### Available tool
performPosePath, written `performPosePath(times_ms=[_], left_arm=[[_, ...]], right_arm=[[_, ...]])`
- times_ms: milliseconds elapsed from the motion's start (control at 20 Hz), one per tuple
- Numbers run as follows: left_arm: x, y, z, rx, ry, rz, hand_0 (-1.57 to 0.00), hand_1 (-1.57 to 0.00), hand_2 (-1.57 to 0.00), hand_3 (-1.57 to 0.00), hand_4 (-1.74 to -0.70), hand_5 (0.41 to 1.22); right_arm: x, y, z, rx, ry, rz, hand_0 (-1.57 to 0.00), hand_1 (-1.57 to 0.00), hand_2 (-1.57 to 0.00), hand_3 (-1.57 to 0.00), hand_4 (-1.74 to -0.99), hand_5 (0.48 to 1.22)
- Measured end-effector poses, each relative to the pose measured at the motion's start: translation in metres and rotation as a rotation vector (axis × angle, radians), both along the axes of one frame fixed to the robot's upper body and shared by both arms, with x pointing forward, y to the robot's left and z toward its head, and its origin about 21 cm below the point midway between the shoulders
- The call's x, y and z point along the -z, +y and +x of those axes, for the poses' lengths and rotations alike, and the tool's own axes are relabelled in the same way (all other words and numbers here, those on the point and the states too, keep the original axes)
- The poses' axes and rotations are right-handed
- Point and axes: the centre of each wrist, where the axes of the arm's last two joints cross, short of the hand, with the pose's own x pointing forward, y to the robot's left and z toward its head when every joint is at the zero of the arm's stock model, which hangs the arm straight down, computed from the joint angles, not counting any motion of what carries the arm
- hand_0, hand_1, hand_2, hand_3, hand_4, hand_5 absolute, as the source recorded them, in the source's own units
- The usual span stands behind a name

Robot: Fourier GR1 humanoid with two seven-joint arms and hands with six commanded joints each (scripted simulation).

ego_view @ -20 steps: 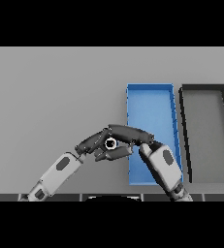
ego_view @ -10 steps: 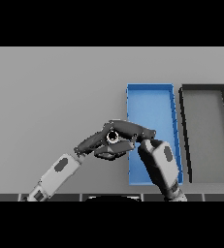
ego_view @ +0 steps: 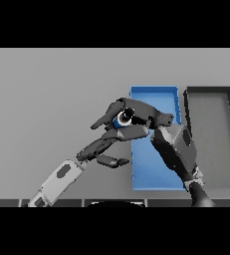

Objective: Pick up the blue pipe and place it into the blue bin.

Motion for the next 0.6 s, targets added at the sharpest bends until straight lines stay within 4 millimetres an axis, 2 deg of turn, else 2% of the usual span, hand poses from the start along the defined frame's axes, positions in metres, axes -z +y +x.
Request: performPosePath(times_ms=[50,200,300,450,600], left_arm=[[-0.001,0.001,-0.001,0.002,-0.002,-0.013,0.0,0.0,0.0,0.0,-0.87,0.485],[-0.001,0.005,-0.003,0.012,-0.004,-0.005,0.0,0.0,0.0,0.0,-0.86,0.484],[-0.002,0.006,-0.003,-0.002,0.002,0.004,0.0,0.0,0.0,0.0,-0.85,0.484],[-0.005,0.01,-0.005,-0.01,-0.019,0.007,0.0,0.0,0.0,0.0,-0.84,0.474],[-0.007,0.009,0.0,-0.037,-0.026,0.036,0.0,0.0,0.0,0.0,-0.83,0.465]], right_arm=[[-0.009,0.001,0.002,-0.003,-0.031,0.019,-1.57,-1.57,-1.57,-1.57,-1.496,1.221],[-0.039,-0.012,0.025,0.14,-0.042,0.082,-1.57,-1.57,-1.57,-1.57,-1.497,1.221],[-0.044,-0.025,0.041,0.249,-0.047,0.08,-1.57,-1.57,-1.57,-1.57,-1.498,1.221],[-0.037,-0.051,0.066,0.424,-0.007,0.027,-1.57,-1.57,-1.57,-1.57,-1.498,1.221],[-0.02,-0.086,0.091,0.565,0.101,-0.009,-1.57,-1.57,-1.57,-1.57,-1.499,1.221]])
